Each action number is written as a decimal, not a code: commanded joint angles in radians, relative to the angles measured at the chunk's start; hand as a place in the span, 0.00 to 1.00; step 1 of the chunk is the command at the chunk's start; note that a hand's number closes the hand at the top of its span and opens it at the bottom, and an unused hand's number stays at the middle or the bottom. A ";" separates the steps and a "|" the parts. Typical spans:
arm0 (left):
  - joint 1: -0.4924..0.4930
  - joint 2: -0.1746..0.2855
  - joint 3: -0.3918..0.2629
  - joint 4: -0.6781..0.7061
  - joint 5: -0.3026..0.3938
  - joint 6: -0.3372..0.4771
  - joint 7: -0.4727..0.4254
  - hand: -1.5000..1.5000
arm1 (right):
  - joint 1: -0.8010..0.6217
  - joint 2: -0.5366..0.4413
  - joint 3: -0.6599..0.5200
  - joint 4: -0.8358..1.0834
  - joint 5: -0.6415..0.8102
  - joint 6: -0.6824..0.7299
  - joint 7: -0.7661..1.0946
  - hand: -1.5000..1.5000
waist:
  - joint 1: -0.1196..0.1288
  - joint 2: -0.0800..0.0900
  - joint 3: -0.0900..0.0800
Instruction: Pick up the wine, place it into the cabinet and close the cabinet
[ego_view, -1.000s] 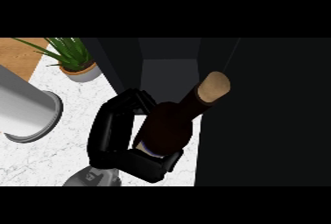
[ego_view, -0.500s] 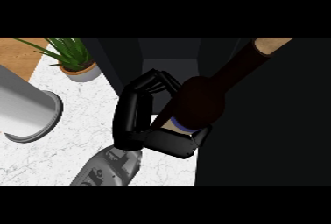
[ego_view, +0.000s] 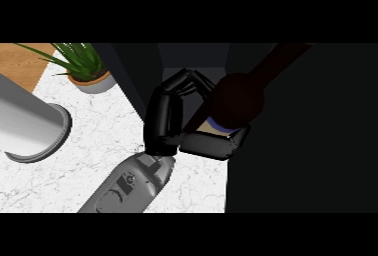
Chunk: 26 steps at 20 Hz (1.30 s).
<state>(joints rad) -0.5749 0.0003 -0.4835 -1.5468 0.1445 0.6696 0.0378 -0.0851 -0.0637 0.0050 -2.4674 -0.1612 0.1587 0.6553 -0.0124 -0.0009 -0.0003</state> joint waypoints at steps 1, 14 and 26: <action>-0.056 0.000 0.006 0.098 0.070 0.036 -0.044 1.00 | -0.051 -0.016 -0.019 -0.105 -0.076 -0.038 0.095 0.00 | -0.002 0.001 0.000; 0.101 0.000 -0.052 0.188 0.178 0.012 -0.295 1.00 | 0.121 0.034 0.047 -0.149 -0.009 0.008 -0.022 0.00 | 0.000 0.000 0.000; 0.050 0.006 0.046 0.373 0.134 -0.026 -0.395 1.00 | 0.020 -0.002 -0.012 -0.092 -0.068 -0.007 0.041 0.00 | 0.005 0.001 0.000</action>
<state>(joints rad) -0.5240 0.0021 -0.4959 -1.2168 0.2881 0.6913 -0.3265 -0.0809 -0.0702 -0.0079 -2.4613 -0.1570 0.1698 0.6363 -0.0099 -0.0002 -0.0001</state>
